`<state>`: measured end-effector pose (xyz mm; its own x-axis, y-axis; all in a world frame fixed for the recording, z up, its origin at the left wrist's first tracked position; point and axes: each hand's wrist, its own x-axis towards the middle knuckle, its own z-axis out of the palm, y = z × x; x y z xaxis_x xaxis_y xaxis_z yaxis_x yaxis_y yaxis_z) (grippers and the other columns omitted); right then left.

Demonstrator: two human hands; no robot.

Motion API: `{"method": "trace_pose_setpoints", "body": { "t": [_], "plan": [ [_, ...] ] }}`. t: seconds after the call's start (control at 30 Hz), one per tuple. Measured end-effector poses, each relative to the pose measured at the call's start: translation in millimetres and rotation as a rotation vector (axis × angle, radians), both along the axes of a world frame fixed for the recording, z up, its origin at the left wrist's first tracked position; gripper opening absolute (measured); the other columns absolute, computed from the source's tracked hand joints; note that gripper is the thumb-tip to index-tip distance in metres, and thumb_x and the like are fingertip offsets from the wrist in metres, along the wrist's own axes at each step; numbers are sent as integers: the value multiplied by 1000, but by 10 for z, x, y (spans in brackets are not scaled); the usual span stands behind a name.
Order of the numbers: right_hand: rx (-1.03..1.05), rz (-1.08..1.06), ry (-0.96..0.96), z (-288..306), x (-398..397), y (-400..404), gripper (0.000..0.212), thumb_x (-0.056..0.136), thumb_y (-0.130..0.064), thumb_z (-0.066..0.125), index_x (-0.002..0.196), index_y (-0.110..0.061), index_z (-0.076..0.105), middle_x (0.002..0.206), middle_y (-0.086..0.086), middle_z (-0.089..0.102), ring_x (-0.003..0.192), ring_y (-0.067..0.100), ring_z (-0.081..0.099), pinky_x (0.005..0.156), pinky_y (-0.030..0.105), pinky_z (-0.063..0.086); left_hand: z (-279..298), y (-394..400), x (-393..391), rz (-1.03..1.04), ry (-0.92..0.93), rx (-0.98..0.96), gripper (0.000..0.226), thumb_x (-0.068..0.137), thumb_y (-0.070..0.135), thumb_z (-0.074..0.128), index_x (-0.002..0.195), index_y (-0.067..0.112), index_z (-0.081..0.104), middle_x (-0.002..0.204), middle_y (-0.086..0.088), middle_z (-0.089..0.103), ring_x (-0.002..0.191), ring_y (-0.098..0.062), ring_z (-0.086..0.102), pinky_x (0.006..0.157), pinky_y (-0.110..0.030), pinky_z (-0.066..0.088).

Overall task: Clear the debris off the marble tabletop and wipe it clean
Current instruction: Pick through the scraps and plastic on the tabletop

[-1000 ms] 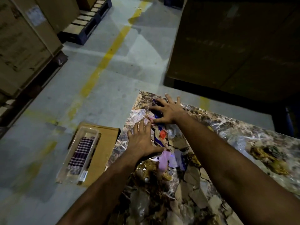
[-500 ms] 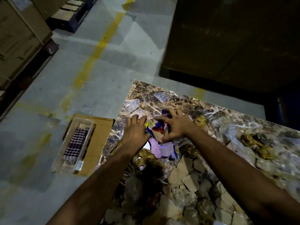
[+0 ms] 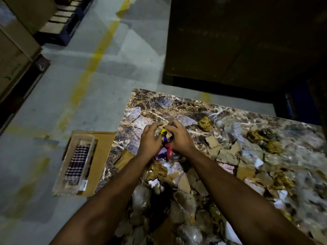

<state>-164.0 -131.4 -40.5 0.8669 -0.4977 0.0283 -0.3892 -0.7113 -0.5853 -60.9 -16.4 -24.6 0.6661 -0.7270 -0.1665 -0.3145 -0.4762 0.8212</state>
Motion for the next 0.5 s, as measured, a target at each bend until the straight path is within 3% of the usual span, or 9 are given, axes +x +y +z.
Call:
{"method": "trace_pose_setpoints", "body": {
  "t": [0.1, 0.17, 0.23, 0.33, 0.4, 0.5],
  "plan": [
    [4, -88, -111, 173, -89, 14, 48, 69, 0, 81, 114, -12, 73, 108, 2, 58, 96, 20, 58, 77, 40, 55, 167, -55, -97, 12, 77, -126, 46, 91, 2, 61, 128, 29, 61, 131, -2, 60, 118, -18, 56, 97, -33, 49],
    [-20, -154, -179, 372, -213, 11, 51, 68, 7, 80, 115, -11, 73, 108, 1, 59, 98, 19, 57, 79, 37, 55, 329, -111, -214, 8, 140, -215, 42, 92, 1, 60, 126, 27, 62, 128, 8, 61, 117, -9, 56, 102, -35, 49],
    [-42, -221, -223, 576, -379, 5, 52, 67, 11, 78, 115, -8, 74, 108, -2, 57, 99, 17, 57, 80, 26, 53, 497, -172, -381, -20, 231, -304, 37, 93, 3, 58, 121, 26, 62, 122, 19, 61, 114, 2, 55, 102, -32, 48],
    [-83, -326, -262, 824, -715, -10, 46, 69, 9, 79, 112, -7, 74, 106, -6, 54, 96, 13, 56, 81, 13, 45, 687, -298, -692, -72, 355, -430, 34, 88, 12, 57, 119, 23, 64, 122, 12, 65, 117, -6, 60, 100, -36, 52],
    [-97, -385, -301, 919, -969, -36, 43, 72, 4, 81, 113, -6, 74, 104, -3, 55, 93, 12, 55, 80, 6, 39, 803, -370, -948, -82, 443, -466, 37, 81, 14, 56, 117, 21, 64, 120, 10, 65, 113, -6, 61, 94, -30, 52],
    [-104, -465, -352, 977, -1428, -53, 35, 75, 5, 77, 109, -4, 72, 103, 2, 57, 93, 11, 55, 78, 6, 39, 885, -459, -1413, -139, 595, -491, 37, 80, 19, 55, 116, 23, 63, 123, -3, 65, 114, -19, 63, 92, -36, 55]
  ]
}}
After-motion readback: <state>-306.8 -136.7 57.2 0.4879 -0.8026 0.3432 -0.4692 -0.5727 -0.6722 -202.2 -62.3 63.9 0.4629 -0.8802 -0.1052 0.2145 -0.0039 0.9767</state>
